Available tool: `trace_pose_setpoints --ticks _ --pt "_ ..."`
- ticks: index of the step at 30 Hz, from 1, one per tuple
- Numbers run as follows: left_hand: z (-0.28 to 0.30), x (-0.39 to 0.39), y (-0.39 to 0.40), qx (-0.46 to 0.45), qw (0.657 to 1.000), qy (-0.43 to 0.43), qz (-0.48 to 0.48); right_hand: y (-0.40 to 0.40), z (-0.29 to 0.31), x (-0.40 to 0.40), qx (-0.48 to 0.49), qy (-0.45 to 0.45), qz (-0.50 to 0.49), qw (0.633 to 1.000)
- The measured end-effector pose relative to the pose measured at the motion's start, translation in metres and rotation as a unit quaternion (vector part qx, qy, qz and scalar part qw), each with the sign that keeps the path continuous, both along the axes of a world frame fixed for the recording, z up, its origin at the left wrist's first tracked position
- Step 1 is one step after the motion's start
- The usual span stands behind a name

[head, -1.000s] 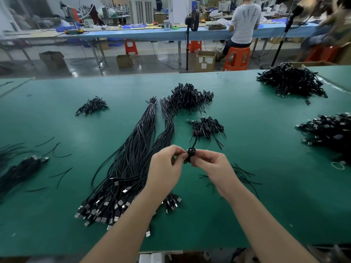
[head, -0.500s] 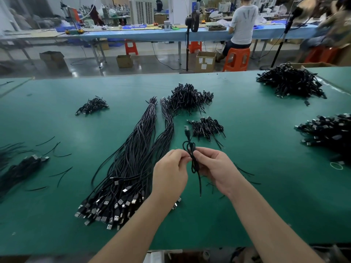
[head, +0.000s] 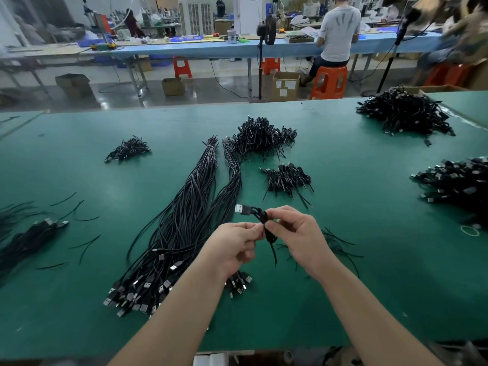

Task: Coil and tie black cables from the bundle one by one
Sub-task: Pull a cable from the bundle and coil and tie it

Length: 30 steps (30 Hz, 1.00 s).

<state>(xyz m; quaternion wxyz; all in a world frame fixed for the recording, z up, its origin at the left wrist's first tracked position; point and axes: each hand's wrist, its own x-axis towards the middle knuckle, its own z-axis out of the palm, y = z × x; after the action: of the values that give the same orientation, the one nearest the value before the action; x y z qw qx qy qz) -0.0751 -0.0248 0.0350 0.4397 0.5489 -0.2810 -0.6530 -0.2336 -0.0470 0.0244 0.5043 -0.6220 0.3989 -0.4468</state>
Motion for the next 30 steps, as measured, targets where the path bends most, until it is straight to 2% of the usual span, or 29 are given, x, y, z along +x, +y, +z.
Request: trace_pose_setpoints --ticks 2,3,5,7,8,9,10,12,14,19,23,24,26,28,30 --pt "-0.002 -0.001 0.002 -0.101 0.980 -0.167 0.042 -0.002 0.000 -0.002 0.023 -0.002 -0.003 1.000" --pt "-0.004 -0.002 0.003 -0.179 0.940 -0.280 0.073 -0.002 0.002 -0.002 0.052 -0.002 -0.017 0.998" --pt "-0.003 -0.001 0.006 -0.359 0.804 -0.458 0.123 -0.003 0.007 0.001 0.156 -0.013 -0.040 0.987" --pt "-0.003 0.002 0.008 -0.493 0.657 -0.558 0.114 -0.007 0.011 0.002 0.263 -0.025 0.000 0.964" --pt "-0.004 0.002 0.009 -0.528 0.601 -0.590 0.104 -0.008 0.014 0.002 0.289 -0.027 0.035 0.956" --pt "-0.006 0.003 0.008 -0.543 0.568 -0.611 0.096 -0.009 0.015 0.002 0.292 -0.032 0.064 0.954" --pt "-0.006 0.003 0.008 -0.547 0.556 -0.619 0.093 -0.009 0.016 0.002 0.281 -0.040 0.077 0.956" --pt "-0.007 0.004 0.009 -0.539 0.578 -0.604 0.103 -0.009 0.016 0.003 0.238 -0.046 0.077 0.967" --pt "-0.006 0.002 0.010 -0.516 0.620 -0.580 0.113 -0.009 0.014 0.005 0.200 -0.042 0.067 0.977" --pt "-0.002 -0.012 0.016 -0.382 0.761 -0.506 0.138 -0.005 0.014 0.010 0.155 -0.097 0.028 0.983" --pt "0.002 -0.018 0.012 -0.285 0.868 -0.378 0.151 -0.001 0.012 0.014 0.161 -0.135 0.006 0.978" --pt "0.003 -0.018 0.010 -0.268 0.884 -0.354 0.147 0.000 0.012 0.013 0.154 -0.141 0.008 0.978" --pt "0.005 -0.018 0.009 -0.251 0.895 -0.343 0.134 0.000 0.013 0.010 0.124 -0.135 0.014 0.983" --pt "0.006 -0.018 0.010 -0.241 0.894 -0.358 0.121 0.000 0.014 0.007 0.084 -0.107 0.012 0.991" --pt "0.007 -0.017 0.009 -0.205 0.914 -0.332 0.110 -0.001 0.015 0.004 0.038 -0.059 0.001 0.998"
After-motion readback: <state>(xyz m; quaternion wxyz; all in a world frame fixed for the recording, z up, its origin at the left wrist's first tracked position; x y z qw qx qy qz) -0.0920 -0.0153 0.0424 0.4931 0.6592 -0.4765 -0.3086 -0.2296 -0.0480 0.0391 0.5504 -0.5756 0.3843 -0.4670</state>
